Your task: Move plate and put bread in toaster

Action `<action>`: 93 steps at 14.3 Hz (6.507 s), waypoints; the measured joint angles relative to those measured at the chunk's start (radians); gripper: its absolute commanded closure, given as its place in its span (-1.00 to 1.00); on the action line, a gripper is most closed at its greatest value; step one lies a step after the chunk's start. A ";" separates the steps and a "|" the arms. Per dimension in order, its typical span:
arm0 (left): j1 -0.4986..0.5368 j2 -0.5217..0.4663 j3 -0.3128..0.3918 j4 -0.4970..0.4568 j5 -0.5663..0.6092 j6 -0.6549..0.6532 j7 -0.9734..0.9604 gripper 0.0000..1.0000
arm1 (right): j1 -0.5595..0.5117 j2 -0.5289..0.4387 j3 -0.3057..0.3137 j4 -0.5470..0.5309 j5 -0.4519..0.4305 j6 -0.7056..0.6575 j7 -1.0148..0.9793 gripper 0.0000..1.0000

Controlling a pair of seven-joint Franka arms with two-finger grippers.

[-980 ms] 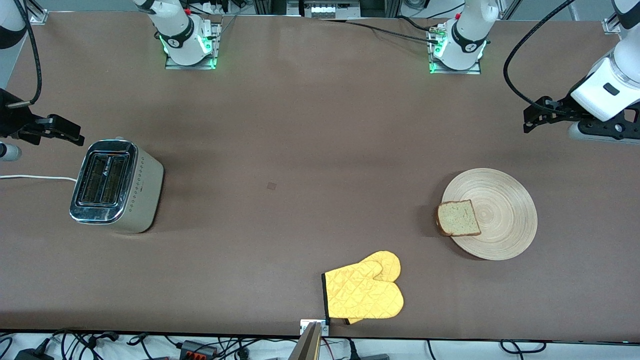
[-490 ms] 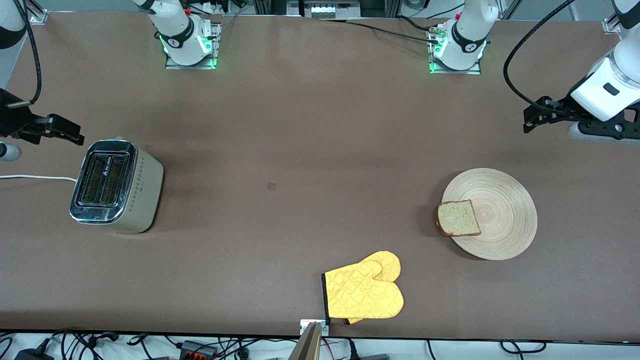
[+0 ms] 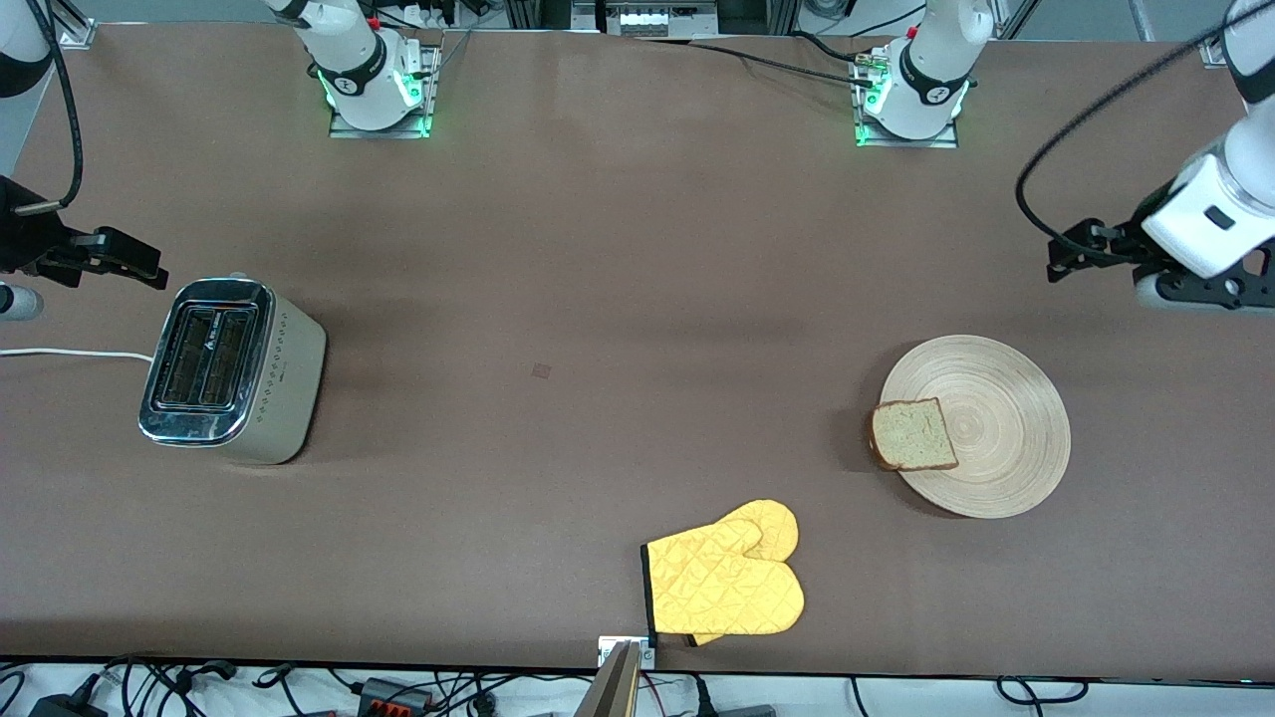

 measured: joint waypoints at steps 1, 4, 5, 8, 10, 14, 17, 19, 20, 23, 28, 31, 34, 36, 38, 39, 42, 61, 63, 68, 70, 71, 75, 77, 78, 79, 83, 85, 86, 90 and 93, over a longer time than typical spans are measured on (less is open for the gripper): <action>0.030 0.019 0.002 0.005 0.000 0.002 0.002 -1.00 | 0.000 0.000 0.000 0.000 0.000 0.000 0.000 -1.00; 0.106 0.089 0.006 0.018 0.000 0.005 0.015 -1.00 | 0.000 0.000 0.000 0.000 0.000 0.000 0.000 -1.00; 0.130 0.118 0.006 0.022 0.000 0.007 0.046 -1.00 | 0.000 0.000 0.000 0.000 0.000 0.000 0.000 -1.00; 0.198 0.222 0.008 0.047 -0.018 0.054 0.160 -1.00 | 0.000 0.000 0.000 0.000 0.000 0.000 0.000 -1.00; 0.247 0.288 0.008 0.073 -0.092 0.088 0.214 -1.00 | 0.000 0.000 0.000 0.000 0.000 0.000 0.000 -1.00; 0.369 0.414 0.009 0.086 -0.345 0.148 0.449 -1.00 | 0.000 0.000 0.000 0.000 0.000 0.000 0.000 -1.00; 0.432 0.500 0.009 0.093 -0.423 0.207 0.556 -1.00 | 0.000 0.000 0.000 0.000 0.000 0.000 0.000 -1.00; 0.466 0.562 0.009 0.108 -0.532 0.223 0.637 -1.00 | 0.000 0.000 0.000 0.000 0.000 0.000 0.000 -1.00; 0.478 0.596 0.009 0.119 -0.591 0.224 0.688 -1.00 | 0.000 0.000 0.000 0.000 0.000 0.000 0.000 -1.00; 0.496 0.699 0.009 0.150 -0.747 0.227 0.798 -1.00 | 0.000 0.000 0.000 0.000 0.000 -0.001 0.000 -1.00; 0.498 0.754 0.004 0.168 -0.782 0.225 0.789 -0.62 | 0.000 0.000 0.000 0.001 0.000 -0.001 0.000 -1.00; 0.501 0.799 0.005 0.166 -0.782 0.224 0.784 0.09 | 0.000 0.000 0.000 0.001 0.000 -0.001 0.000 -1.00; 0.503 0.826 0.004 0.167 -0.782 0.205 0.784 0.77 | 0.000 0.000 0.000 0.001 0.000 -0.001 0.000 -1.00; 0.503 0.826 0.004 0.172 -0.783 0.177 0.784 0.89 | 0.000 0.000 0.000 0.001 0.000 -0.001 0.000 -1.00; 0.507 0.824 0.003 0.184 -0.798 0.140 0.785 0.92 | 0.000 0.000 0.000 0.001 0.000 -0.001 0.000 -1.00; 0.509 0.822 0.002 0.186 -0.799 0.132 0.785 0.95 | 0.000 0.000 0.000 0.001 0.000 -0.001 0.000 -1.00; 0.510 0.822 -0.002 0.189 -0.799 0.096 0.787 0.98 | 0.000 0.000 0.000 0.001 0.000 -0.001 0.000 -1.00; 0.037 0.827 -0.180 0.078 -1.021 0.259 0.647 0.98 | 0.000 0.000 0.000 0.001 0.000 -0.001 0.000 -1.00; 0.029 0.827 -0.271 0.039 -1.029 0.401 0.642 0.98 | 0.000 0.000 0.000 0.001 0.000 -0.001 0.000 -1.00; -0.012 0.827 -0.375 -0.031 -1.044 0.606 0.636 0.05 | 0.000 0.000 0.000 0.001 0.000 -0.001 0.000 -1.00; -0.029 0.827 -0.377 -0.035 -1.052 0.617 0.636 -1.00 | 0.000 0.000 0.000 0.001 0.000 -0.010 0.000 -1.00; -0.029 0.826 -0.378 -0.035 -1.054 0.617 0.636 -1.00 | 0.000 0.000 0.000 0.001 0.000 -0.025 0.000 -1.00; -0.003 0.806 -0.377 -0.034 -1.054 0.592 0.636 -1.00 | 0.004 0.003 0.001 -0.001 0.001 -0.134 0.000 -1.00; 0.040 0.782 -0.369 -0.027 -1.038 0.493 0.639 -1.00 | 0.022 0.022 0.003 -0.003 0.005 -0.165 0.000 -1.00; 0.069 0.768 -0.362 -0.016 -0.988 0.439 0.639 -1.00 | 0.037 0.035 0.005 -0.003 0.015 -0.167 0.000 -1.00; 0.102 0.754 -0.358 0.001 -0.917 0.386 0.639 -1.00 | 0.052 0.048 0.005 -0.003 0.039 -0.174 0.000 -1.00; 0.223 0.719 -0.354 0.107 -0.637 0.181 0.625 -1.00 | 0.088 0.095 0.007 -0.008 0.190 -0.187 0.040 -1.00; 0.233 0.701 -0.354 0.186 -0.494 0.088 0.549 -1.00 | 0.099 0.146 0.007 -0.021 0.264 -0.120 0.141 -1.00; 0.230 0.687 -0.357 0.230 -0.433 0.038 0.491 -1.00 | 0.116 0.171 0.008 -0.022 0.284 -0.087 0.192 -1.00; 0.203 0.584 -0.370 0.358 -0.172 -0.146 0.294 -1.00 | 0.162 0.263 0.008 -0.046 0.393 0.009 0.262 -1.00; 0.167 0.447 -0.372 0.377 0.036 -0.208 0.191 -1.00 | 0.164 0.271 0.008 -0.155 0.457 0.204 0.262 -1.00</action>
